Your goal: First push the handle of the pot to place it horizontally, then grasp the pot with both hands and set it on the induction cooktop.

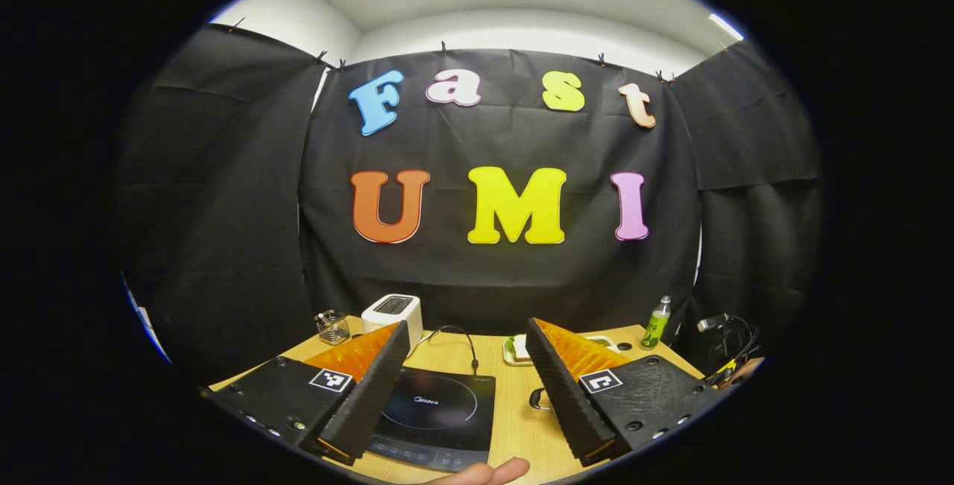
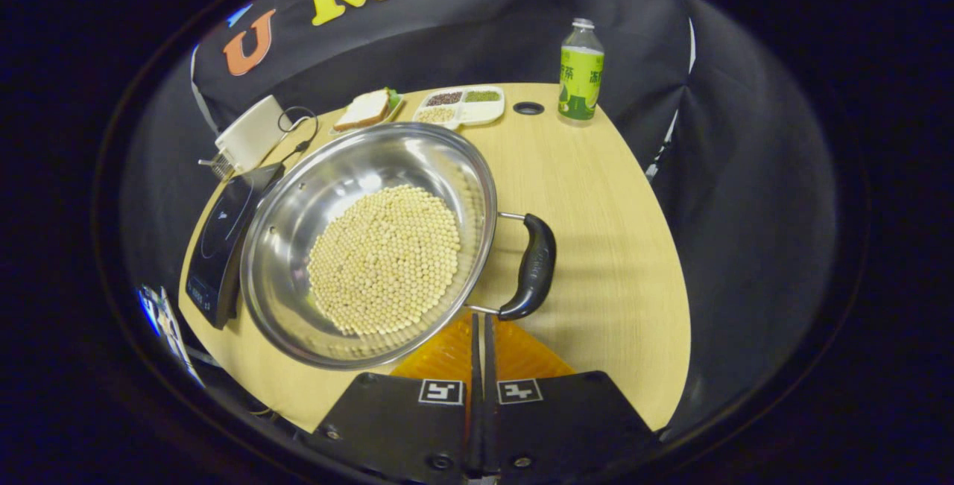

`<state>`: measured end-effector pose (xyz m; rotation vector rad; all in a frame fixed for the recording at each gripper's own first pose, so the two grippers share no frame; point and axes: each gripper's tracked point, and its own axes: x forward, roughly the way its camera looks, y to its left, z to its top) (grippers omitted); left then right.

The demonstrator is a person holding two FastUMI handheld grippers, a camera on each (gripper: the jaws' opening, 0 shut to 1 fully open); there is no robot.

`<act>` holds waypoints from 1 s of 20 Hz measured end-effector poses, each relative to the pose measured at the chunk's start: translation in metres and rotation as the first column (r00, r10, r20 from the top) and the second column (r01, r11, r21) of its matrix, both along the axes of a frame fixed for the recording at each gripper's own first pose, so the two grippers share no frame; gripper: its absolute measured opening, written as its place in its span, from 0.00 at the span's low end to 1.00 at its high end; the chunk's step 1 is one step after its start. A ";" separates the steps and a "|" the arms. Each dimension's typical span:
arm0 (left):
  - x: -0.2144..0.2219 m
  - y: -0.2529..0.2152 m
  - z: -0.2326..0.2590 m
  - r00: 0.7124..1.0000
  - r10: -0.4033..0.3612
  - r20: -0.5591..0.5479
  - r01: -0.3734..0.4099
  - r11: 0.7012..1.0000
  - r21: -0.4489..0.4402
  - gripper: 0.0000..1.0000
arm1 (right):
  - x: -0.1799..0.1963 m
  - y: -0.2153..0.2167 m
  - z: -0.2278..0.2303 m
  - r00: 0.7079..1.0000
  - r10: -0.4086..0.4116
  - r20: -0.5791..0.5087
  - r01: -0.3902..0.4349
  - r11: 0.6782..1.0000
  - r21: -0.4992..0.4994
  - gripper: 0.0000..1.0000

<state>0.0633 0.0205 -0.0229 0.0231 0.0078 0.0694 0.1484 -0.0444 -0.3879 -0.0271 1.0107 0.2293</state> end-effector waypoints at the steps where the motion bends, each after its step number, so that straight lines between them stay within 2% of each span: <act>1: 0.003 -0.001 -0.003 1.000 -0.002 -0.006 0.002 1.000 0.001 0.94 | 0.004 -0.002 0.001 1.000 0.003 0.011 -0.003 1.000 -0.012 0.04; 4: 0.014 -0.006 -0.010 1.000 -0.014 -0.025 0.013 1.000 -0.012 0.95 | 0.017 -0.007 0.006 0.999 -0.026 0.045 0.026 1.000 -0.006 0.04; 8: 0.027 -0.032 -0.028 0.991 -0.103 -0.084 0.092 0.988 -0.123 0.95 | 0.027 -0.013 0.023 0.993 -0.044 0.111 0.046 0.999 -0.011 0.04; 11: 0.039 -0.040 -0.038 0.983 -0.127 -0.134 0.113 0.988 -0.109 0.95 | 0.027 -0.014 0.043 0.987 -0.037 0.159 0.041 0.999 -0.022 0.04; 14: 0.053 -0.063 -0.059 0.963 -0.193 -0.190 0.173 0.978 -0.117 0.95 | 0.028 -0.015 0.062 0.979 -0.038 0.202 0.045 0.999 -0.026 0.07; 15: 0.056 -0.069 -0.064 0.956 -0.209 -0.206 0.187 0.975 -0.119 0.95 | 0.027 -0.016 0.068 0.975 -0.031 0.220 0.040 0.999 -0.037 0.11; 18: 0.064 -0.080 -0.080 0.939 -0.228 -0.257 0.212 0.973 -0.090 0.95 | 0.025 -0.017 0.086 0.966 -0.024 0.256 0.037 0.998 -0.046 0.40; 19: 0.067 -0.086 -0.086 0.932 -0.238 -0.272 0.224 0.971 -0.084 0.95 | 0.024 -0.016 0.091 0.965 -0.026 0.260 0.036 0.999 -0.033 0.46; 20: 0.070 -0.091 -0.092 0.925 -0.248 -0.288 0.234 0.969 -0.082 0.95 | 0.024 -0.016 0.094 0.966 -0.028 0.258 0.035 0.999 -0.023 0.62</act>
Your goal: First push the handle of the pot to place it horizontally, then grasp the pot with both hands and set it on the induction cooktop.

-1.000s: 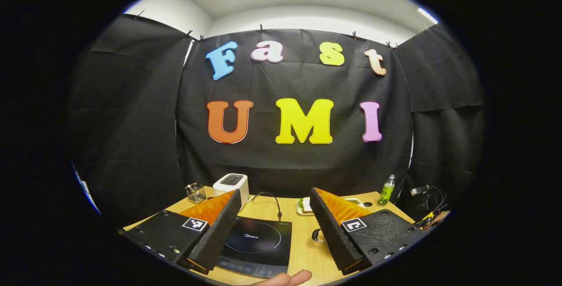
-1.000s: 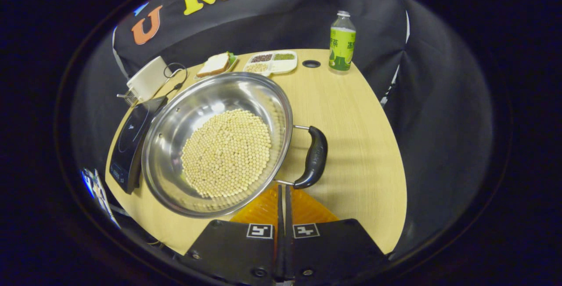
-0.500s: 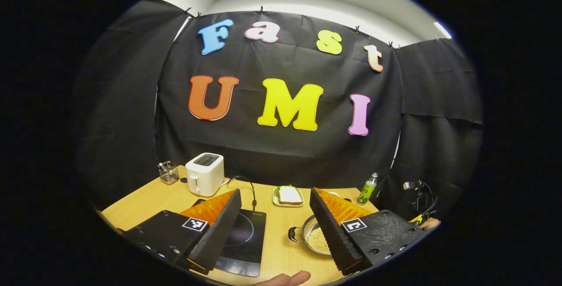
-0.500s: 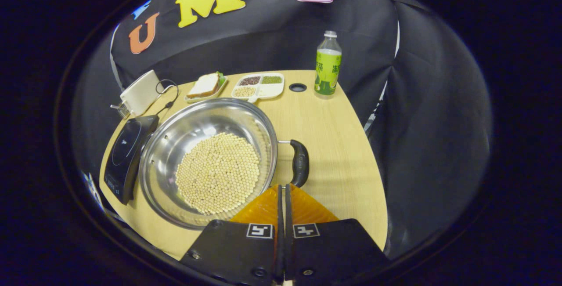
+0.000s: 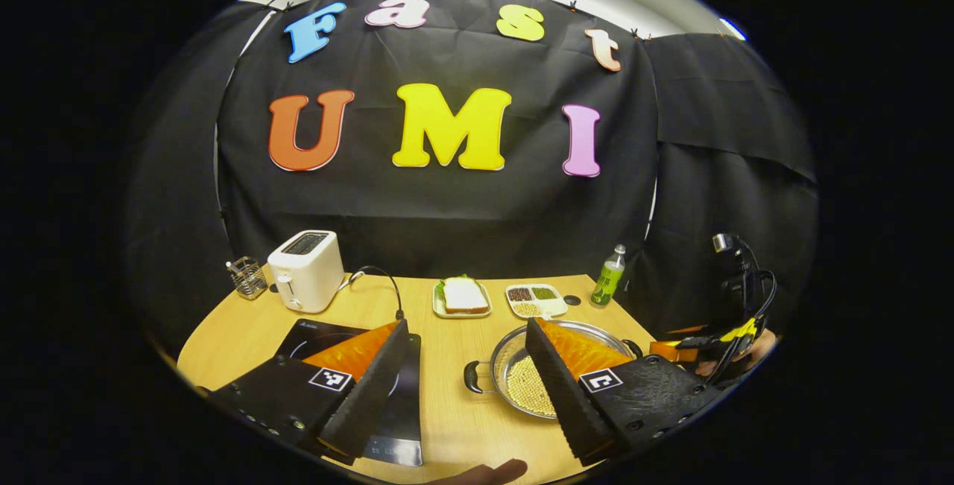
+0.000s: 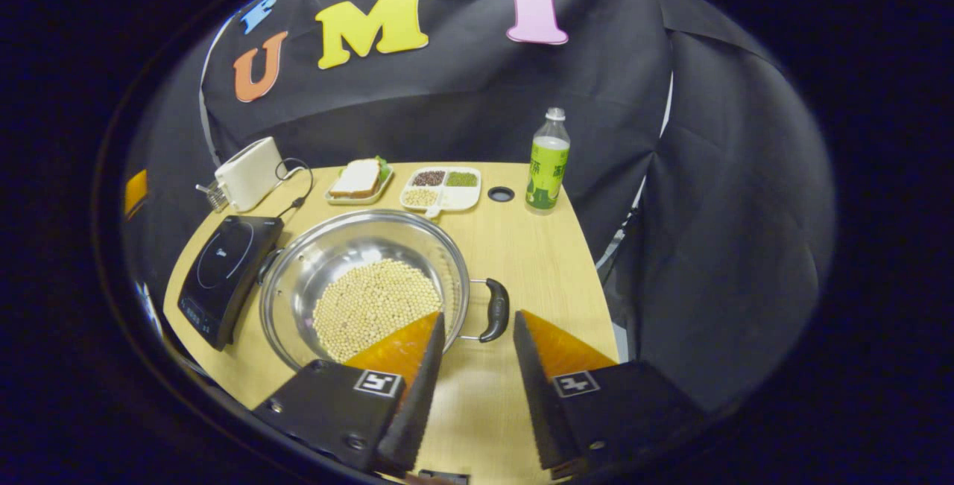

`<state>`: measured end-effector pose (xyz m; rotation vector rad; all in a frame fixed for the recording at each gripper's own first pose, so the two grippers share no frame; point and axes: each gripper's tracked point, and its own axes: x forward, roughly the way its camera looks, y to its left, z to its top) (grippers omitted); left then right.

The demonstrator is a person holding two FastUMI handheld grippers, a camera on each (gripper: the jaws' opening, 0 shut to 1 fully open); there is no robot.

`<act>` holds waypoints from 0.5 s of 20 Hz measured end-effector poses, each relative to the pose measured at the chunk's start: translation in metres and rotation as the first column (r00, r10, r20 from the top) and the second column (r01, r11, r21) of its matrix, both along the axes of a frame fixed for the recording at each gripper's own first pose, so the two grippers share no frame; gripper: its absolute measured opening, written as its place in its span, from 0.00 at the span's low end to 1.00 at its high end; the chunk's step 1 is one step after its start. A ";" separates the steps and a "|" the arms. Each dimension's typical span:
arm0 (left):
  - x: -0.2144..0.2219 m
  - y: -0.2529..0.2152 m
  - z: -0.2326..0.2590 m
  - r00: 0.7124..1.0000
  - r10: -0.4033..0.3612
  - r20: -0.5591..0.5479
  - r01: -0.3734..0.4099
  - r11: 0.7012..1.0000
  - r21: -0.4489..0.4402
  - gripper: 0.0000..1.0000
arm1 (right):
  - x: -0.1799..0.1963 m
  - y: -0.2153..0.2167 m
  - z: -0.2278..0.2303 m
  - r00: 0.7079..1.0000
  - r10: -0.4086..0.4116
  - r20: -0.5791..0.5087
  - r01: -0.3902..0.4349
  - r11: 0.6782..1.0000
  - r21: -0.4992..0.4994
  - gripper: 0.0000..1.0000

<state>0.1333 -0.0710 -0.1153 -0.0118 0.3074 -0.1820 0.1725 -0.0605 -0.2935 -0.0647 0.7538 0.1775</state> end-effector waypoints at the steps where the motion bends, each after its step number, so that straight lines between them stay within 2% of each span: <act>1: 0.003 -0.004 -0.006 1.000 -0.006 -0.014 0.006 1.000 0.003 0.95 | 0.000 -0.003 0.001 1.000 -0.006 -0.005 0.006 1.000 0.004 0.70; 2: 0.006 -0.008 -0.013 0.999 -0.012 -0.030 0.013 1.000 0.009 0.95 | 0.002 -0.005 0.002 1.000 -0.012 -0.008 0.012 1.000 0.005 0.82; 8: 0.028 -0.020 -0.062 0.987 -0.021 -0.159 0.030 0.998 0.051 0.95 | 0.011 -0.012 -0.002 0.998 -0.025 -0.057 0.027 0.999 0.019 0.82; 9: 0.032 -0.020 -0.073 0.982 -0.021 -0.187 0.033 0.998 0.061 0.95 | 0.013 -0.013 -0.005 0.997 -0.030 -0.072 0.032 0.999 0.025 0.87; 10: 0.036 -0.023 -0.081 0.977 -0.024 -0.213 0.039 0.997 0.066 0.95 | 0.016 -0.013 -0.007 0.996 -0.033 -0.082 0.036 0.999 0.032 0.82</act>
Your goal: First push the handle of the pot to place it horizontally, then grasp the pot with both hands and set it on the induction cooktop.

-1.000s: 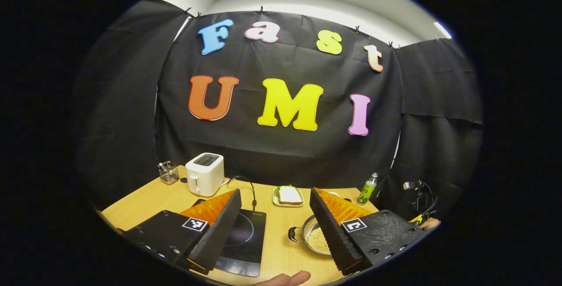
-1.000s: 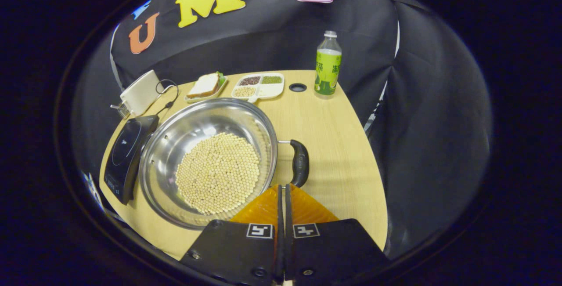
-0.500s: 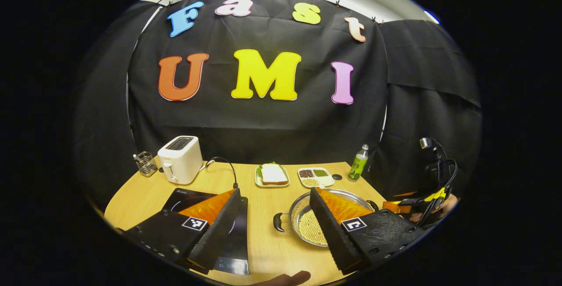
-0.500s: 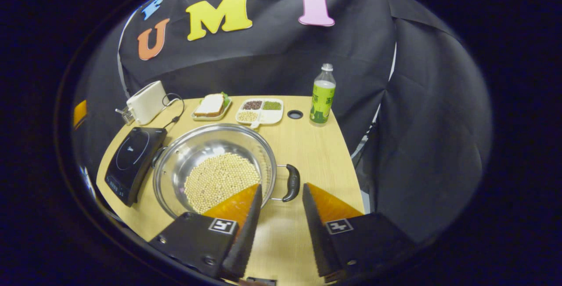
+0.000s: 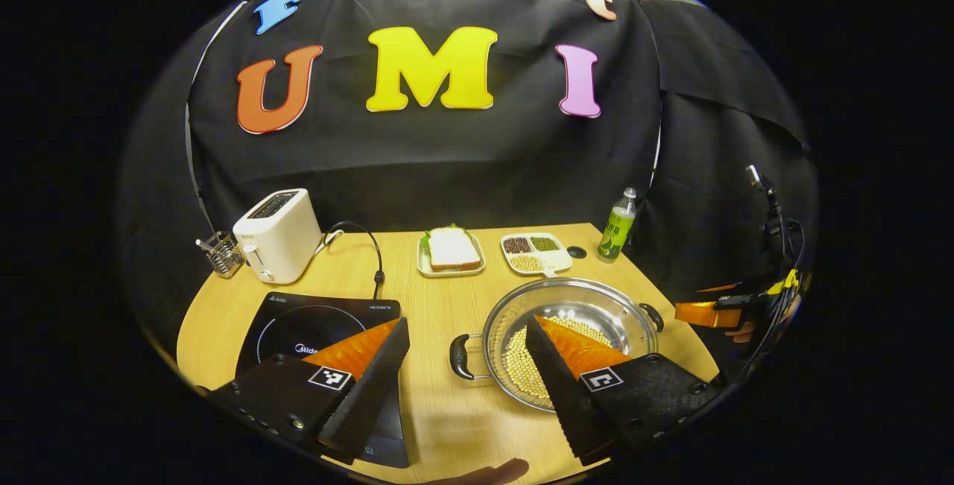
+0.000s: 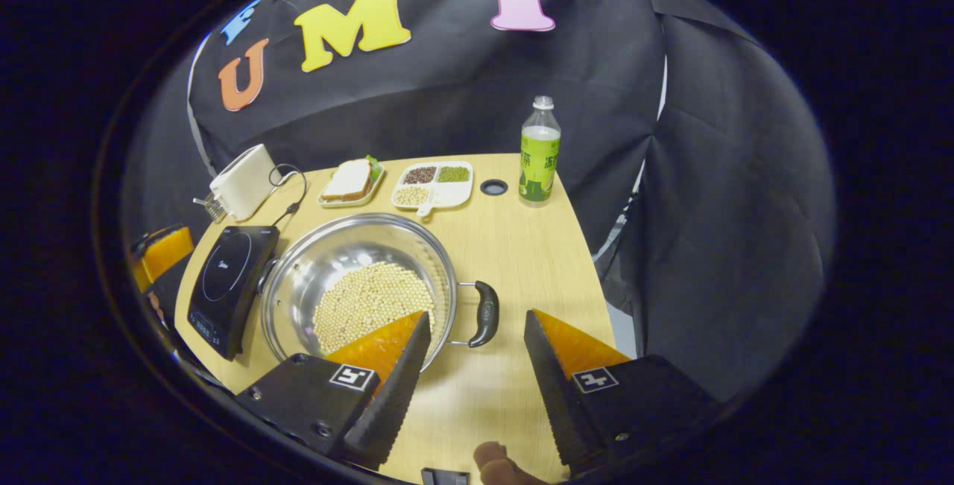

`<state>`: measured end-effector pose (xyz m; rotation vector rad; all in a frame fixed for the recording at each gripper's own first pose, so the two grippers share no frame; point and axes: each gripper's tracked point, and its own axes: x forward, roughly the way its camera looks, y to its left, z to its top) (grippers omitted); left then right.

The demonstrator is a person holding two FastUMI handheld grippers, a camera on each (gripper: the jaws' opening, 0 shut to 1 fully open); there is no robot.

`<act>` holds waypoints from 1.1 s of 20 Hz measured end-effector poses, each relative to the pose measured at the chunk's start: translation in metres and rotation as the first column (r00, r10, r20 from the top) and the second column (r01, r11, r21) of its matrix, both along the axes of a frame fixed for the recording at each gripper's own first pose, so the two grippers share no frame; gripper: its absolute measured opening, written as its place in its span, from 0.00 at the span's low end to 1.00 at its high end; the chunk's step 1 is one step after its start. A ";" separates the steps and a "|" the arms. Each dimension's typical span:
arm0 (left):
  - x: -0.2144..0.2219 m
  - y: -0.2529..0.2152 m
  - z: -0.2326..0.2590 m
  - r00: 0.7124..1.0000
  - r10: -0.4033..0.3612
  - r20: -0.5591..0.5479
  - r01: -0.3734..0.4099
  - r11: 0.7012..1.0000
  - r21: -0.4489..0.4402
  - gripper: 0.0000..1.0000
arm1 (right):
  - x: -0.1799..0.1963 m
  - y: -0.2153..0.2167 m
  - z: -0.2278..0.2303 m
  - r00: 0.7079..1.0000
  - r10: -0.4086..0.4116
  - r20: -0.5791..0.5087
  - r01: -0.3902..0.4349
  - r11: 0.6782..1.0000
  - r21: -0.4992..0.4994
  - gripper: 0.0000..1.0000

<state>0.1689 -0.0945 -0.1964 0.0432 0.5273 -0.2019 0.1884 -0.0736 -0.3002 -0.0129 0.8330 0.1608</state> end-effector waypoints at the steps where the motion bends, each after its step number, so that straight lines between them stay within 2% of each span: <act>1: 0.003 -0.003 -0.009 1.000 -0.006 -0.025 0.006 1.000 -0.001 0.95 | 0.002 0.000 -0.003 1.000 -0.003 -0.009 0.003 1.000 0.002 0.86; 2: 0.006 -0.007 -0.018 0.999 -0.015 -0.050 0.015 1.000 -0.002 0.95 | 0.006 0.000 -0.005 1.000 -0.004 -0.014 0.004 1.000 0.007 0.82; 10: 0.029 -0.008 -0.079 0.978 -0.019 -0.207 0.024 1.000 0.020 0.95 | 0.023 0.005 -0.033 0.995 0.021 -0.097 -0.017 0.999 0.044 0.78; 16: 0.038 -0.004 -0.113 0.954 0.001 -0.299 0.011 0.999 0.040 0.95 | 0.032 0.014 -0.056 0.985 0.040 -0.169 -0.024 0.995 0.098 0.80; 20: 0.040 0.003 -0.127 0.942 0.036 -0.334 -0.010 0.997 0.078 0.95 | 0.037 0.008 -0.074 0.975 0.013 -0.223 0.001 0.998 0.066 0.80; 22: 0.040 0.009 -0.136 0.932 0.051 -0.358 -0.011 0.994 0.112 0.95 | 0.037 0.010 -0.077 0.971 0.012 -0.238 0.003 0.998 0.062 0.87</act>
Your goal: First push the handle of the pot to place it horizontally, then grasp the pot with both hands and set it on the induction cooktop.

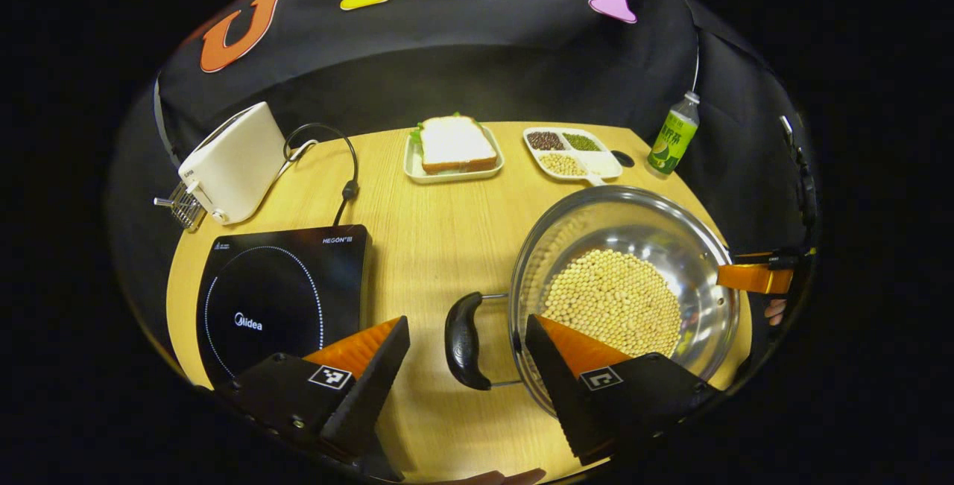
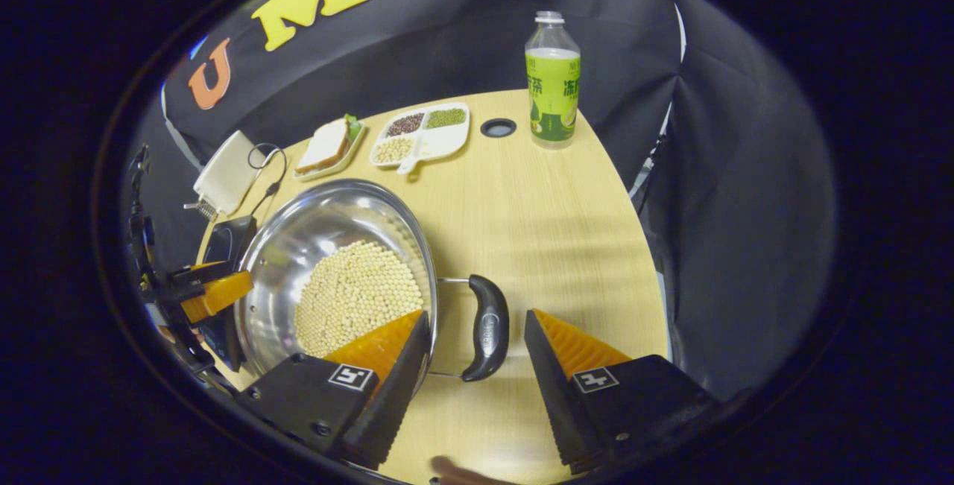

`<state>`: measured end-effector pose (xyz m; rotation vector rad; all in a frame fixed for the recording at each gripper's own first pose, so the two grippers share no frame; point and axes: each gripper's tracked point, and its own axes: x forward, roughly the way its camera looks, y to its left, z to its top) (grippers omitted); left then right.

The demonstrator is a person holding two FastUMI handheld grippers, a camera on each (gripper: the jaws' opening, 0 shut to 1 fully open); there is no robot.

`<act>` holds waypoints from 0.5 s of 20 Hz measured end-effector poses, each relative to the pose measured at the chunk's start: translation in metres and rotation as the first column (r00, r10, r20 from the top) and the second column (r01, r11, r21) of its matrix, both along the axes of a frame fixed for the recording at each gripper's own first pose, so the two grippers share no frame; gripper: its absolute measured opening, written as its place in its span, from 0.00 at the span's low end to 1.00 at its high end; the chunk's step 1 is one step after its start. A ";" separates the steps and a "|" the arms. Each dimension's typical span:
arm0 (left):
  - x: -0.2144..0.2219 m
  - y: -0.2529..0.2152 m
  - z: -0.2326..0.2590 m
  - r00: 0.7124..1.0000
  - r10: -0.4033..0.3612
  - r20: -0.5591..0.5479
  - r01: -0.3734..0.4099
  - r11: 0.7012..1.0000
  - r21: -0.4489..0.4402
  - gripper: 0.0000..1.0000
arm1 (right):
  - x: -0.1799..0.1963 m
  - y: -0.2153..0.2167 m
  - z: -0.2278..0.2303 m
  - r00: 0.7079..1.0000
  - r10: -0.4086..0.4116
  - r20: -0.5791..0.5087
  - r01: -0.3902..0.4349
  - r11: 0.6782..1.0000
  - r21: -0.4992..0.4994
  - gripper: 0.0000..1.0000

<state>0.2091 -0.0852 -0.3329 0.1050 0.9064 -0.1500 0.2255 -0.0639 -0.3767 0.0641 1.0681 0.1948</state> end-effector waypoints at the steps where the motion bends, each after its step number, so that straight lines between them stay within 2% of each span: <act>1: -0.002 -0.001 -0.003 1.000 0.001 -0.013 -0.001 1.000 0.002 0.95 | 0.001 0.000 -0.001 1.000 -0.003 -0.006 0.003 1.000 -0.004 0.87; 2: -0.002 -0.002 -0.005 1.000 0.001 -0.019 -0.001 1.000 0.002 0.92 | 0.001 0.004 -0.001 1.000 0.003 -0.009 -0.003 1.000 0.005 0.87; 4: -0.001 -0.004 -0.006 1.000 0.004 -0.025 -0.004 1.000 -0.013 0.88 | 0.001 0.007 0.000 1.000 0.002 -0.017 -0.002 1.000 0.009 0.76; 5: -0.003 -0.005 -0.007 0.999 0.006 -0.038 -0.007 1.000 -0.030 0.89 | -0.002 0.007 0.001 1.000 0.002 -0.025 -0.002 1.000 0.008 0.75; 6: -0.003 -0.010 -0.008 0.999 0.004 -0.048 -0.006 0.999 -0.054 0.84 | 0.000 0.007 0.000 1.000 -0.001 -0.029 0.001 1.000 0.004 0.67; 8: -0.004 -0.013 -0.003 0.998 -0.011 -0.054 0.007 0.997 -0.072 0.75 | 0.000 0.008 0.000 0.999 -0.001 -0.035 0.001 1.000 -0.005 0.65; 9: -0.004 -0.012 -0.007 0.998 -0.016 -0.053 0.013 0.998 -0.063 0.64 | -0.001 0.008 0.000 0.999 0.001 -0.036 -0.001 1.000 -0.007 0.65; 10: -0.004 -0.012 -0.007 0.998 -0.017 -0.052 0.014 0.998 -0.058 0.74 | 0.000 0.009 0.000 0.999 0.000 -0.037 0.000 1.000 -0.008 0.63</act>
